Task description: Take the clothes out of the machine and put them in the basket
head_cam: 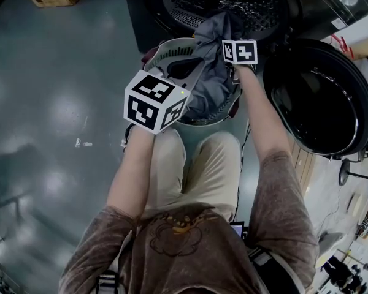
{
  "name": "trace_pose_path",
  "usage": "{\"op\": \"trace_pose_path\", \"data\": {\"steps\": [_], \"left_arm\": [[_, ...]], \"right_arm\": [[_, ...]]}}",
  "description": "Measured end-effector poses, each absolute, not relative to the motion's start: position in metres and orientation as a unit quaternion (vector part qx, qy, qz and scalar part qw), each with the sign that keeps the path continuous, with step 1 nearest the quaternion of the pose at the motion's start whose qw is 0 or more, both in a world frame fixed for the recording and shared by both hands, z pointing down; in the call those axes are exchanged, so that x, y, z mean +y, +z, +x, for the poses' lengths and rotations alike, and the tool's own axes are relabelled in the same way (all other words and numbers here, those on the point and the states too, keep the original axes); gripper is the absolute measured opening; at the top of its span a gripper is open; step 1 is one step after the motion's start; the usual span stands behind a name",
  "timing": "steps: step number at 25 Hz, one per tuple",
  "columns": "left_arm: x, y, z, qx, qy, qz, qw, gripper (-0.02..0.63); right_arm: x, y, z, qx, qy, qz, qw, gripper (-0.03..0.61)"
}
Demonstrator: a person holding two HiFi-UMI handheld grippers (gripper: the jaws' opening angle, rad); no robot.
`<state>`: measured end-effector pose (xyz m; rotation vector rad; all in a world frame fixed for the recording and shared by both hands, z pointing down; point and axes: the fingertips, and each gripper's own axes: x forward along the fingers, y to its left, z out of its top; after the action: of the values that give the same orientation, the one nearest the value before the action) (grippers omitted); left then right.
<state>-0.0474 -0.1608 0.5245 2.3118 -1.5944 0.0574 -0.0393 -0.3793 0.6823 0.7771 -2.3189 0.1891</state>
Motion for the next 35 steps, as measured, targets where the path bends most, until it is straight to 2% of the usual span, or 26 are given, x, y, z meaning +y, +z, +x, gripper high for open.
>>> {"op": "trace_pose_path", "data": {"steps": [11, 20, 24, 26, 29, 35], "left_arm": [[-0.163, 0.526, -0.044, -0.559, 0.023, 0.811, 0.169, 0.008], [-0.158, 0.523, -0.042, -0.568, 0.026, 0.806, 0.163, 0.008], [-0.157, 0.521, -0.041, -0.570, 0.025, 0.805, 0.163, 0.008], [-0.156, 0.521, -0.041, -0.571, 0.023, 0.804, 0.164, 0.008], [-0.154, 0.521, -0.044, -0.572, 0.021, 0.803, 0.164, 0.008], [-0.156, 0.527, -0.049, -0.572, 0.021, 0.802, 0.172, 0.008]], "right_arm": [[-0.259, 0.646, -0.024, -0.939, 0.062, 0.182, 0.285, 0.070], [-0.130, 0.683, -0.005, -0.933, 0.082, 0.053, 0.345, 0.071], [-0.109, 0.686, -0.006, -0.934, 0.086, 0.016, 0.345, 0.077], [-0.109, 0.685, -0.007, -0.937, 0.085, 0.021, 0.340, 0.098], [-0.116, 0.680, -0.007, -0.941, 0.080, 0.041, 0.326, 0.215], [-0.159, 0.641, -0.006, -0.957, 0.101, 0.110, 0.247, 0.230]]}}
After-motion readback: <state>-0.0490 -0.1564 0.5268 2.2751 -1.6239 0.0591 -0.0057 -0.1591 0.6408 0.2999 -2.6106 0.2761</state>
